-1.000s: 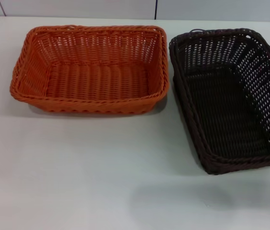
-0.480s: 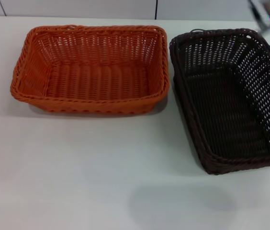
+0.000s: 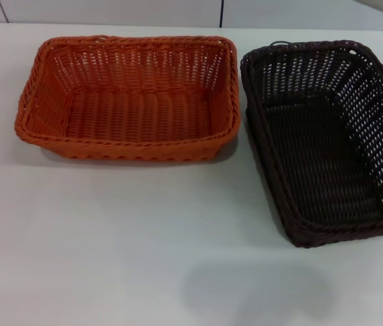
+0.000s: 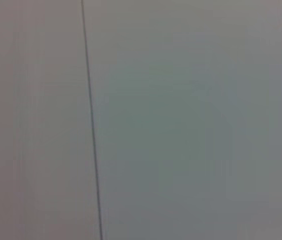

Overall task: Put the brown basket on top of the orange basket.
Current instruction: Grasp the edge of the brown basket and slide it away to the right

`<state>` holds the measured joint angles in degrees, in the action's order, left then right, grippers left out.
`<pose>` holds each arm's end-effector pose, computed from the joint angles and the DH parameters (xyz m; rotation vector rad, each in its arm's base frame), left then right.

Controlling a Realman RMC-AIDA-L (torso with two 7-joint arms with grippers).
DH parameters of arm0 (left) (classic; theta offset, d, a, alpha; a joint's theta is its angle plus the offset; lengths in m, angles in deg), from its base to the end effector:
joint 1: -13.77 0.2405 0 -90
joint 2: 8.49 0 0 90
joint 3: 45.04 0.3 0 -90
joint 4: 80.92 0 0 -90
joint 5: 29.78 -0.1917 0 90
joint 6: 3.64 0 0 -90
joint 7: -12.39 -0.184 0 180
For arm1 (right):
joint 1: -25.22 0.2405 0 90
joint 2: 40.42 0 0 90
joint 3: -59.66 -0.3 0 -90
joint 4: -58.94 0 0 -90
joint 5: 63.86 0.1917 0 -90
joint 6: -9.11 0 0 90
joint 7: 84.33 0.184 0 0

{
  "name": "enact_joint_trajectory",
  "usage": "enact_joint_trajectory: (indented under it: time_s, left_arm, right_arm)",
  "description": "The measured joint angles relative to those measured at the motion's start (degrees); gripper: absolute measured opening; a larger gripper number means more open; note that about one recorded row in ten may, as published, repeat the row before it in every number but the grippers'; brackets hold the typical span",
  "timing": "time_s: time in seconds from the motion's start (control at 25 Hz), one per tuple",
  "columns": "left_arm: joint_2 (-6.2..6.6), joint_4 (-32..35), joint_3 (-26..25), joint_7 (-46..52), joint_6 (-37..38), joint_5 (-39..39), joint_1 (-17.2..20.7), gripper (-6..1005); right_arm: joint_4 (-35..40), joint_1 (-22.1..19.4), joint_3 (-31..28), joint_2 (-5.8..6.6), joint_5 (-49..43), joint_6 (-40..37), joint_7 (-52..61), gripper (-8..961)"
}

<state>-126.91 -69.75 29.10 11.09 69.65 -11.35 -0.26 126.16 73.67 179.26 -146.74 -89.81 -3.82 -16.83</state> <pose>-0.4389 0.3036 0.0969 -1.0393 -0.4521 -0.4464 -0.0003 0.4535 -0.0586 -2.3882 0.1826 0.9336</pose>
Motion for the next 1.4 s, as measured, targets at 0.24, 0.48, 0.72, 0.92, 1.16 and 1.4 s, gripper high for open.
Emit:
enact_joint_trajectory:
  time_s: [0.24,0.48,0.72,0.92,1.16,1.4]
  left_arm:
    - [0.02,-0.1,-0.4,-0.2,-0.2,0.0,-0.2,813]
    - [0.03,-0.6,-0.4,-0.3,-0.4,0.0,-0.5,813]
    - [0.03,-0.7,-0.4,-0.4,-0.6,-0.1,-0.8,813]
    - [0.03,-0.7,-0.2,-0.4,-0.7,-0.1,-1.0,813]
    - [-0.04,-0.7,-0.1,-0.4,-0.8,-0.1,-1.1,813]
    - [-0.13,-0.7,0.0,-0.4,-1.7,-0.1,-1.2,813]
  right_arm:
    - [-3.8,2.3,-1.6,-1.75,-5.5,-0.9,1.7,831]
    - [-6.0,3.1,-3.0,-1.21,-6.0,-2.8,7.5,831]
    - [-6.6,3.7,-2.7,-0.03,-17.5,-9.5,15.3,829]
    - [-8.8,5.2,-6.3,-1.53,-39.1,-16.0,28.1,826]
    - [-11.9,7.3,-16.5,-6.01,-66.0,-25.2,40.9,825]
    - [-8.5,11.8,-34.1,-11.25,-93.1,-46.7,55.9,825]
